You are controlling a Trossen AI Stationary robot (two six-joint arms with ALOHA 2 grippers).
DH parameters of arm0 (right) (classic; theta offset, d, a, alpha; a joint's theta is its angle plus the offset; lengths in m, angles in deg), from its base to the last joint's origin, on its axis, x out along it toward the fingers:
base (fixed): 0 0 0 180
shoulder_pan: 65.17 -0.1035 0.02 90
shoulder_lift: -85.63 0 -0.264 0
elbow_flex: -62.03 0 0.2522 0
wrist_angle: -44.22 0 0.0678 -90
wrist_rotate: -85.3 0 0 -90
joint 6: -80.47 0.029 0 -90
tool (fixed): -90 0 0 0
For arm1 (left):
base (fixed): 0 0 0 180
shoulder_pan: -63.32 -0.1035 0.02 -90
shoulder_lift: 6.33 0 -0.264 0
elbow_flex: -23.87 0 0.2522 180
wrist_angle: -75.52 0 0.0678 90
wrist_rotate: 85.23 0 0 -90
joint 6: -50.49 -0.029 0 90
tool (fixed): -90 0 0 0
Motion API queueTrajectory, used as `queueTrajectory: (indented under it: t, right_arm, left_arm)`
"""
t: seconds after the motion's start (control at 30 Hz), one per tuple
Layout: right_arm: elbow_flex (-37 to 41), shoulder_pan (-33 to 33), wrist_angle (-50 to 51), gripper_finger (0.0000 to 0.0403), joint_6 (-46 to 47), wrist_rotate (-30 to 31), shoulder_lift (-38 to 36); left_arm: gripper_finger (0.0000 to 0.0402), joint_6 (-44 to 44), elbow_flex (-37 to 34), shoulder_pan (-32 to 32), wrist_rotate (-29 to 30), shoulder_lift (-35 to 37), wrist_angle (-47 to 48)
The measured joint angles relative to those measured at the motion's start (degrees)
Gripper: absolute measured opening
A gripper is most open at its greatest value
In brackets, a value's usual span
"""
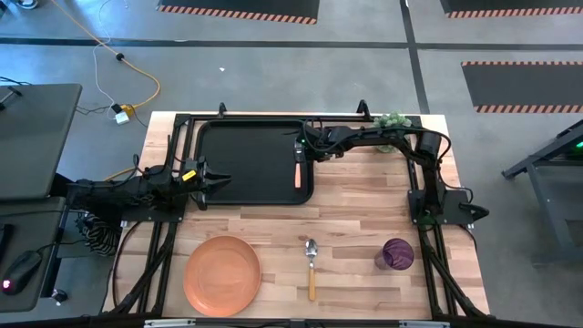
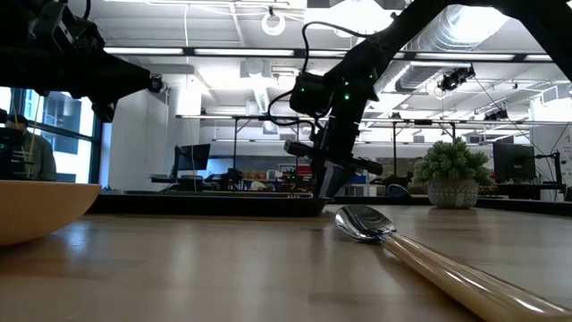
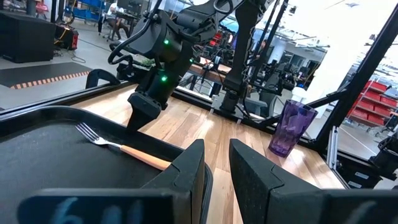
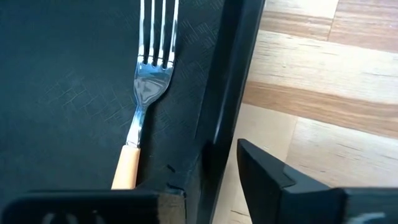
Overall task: Pick and place plate/cup/fork/spoon on tray
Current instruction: Move the black serving tray to the top middle of the table
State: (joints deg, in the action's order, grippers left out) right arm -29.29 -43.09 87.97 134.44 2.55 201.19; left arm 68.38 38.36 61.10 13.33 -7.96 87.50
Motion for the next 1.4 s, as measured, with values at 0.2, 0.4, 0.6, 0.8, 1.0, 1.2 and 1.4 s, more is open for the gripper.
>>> queueTrajectory:
  t: [0.2, 0.4, 0.6, 0.8, 1.0, 1.2, 1.4]
  right_arm:
    - [0.02, 0.00, 0.09, 0.0090, 0.17, -0.38, 0.00]
    - [0.02, 0.04, 0.34, 0.0074, 0.20, -0.39, 0.00]
    - [0.02, 0.04, 0.47, 0.0039, 0.46, -0.40, -0.07]
    - [0.00, 0.20, 1.75, 0.0034, 0.61, -0.42, -0.11]
    - [-0.11, 0.81, 4.92, 0.0035, 1.05, -0.46, -0.28]
    - [-0.11, 0.81, 5.88, 0.0035, 1.45, -0.38, -0.26]
    - [-0.09, 0.95, 6.62, 0.0035, 1.99, -0.41, -0.22]
  left_arm:
    - [0.0064, 0.00, 0.00, 0.00, 0.01, 0.00, 0.01]
    - [0.0064, 0.00, 0.00, -0.01, 0.00, 0.00, 0.00]
    - [0.0064, 0.00, 0.00, -0.02, 0.00, 0.00, 0.00]
    - [0.0064, 0.03, 0.00, -0.01, 0.00, 0.00, 0.00]
    - [0.0064, 0.02, 0.00, -0.02, -0.02, 0.00, 0.00]
    - [0.0064, 0.02, 0.00, -0.01, -0.02, 0.00, 0.01]
    - [0.0064, 0.02, 0.00, 0.00, -0.02, 0.00, 0.02]
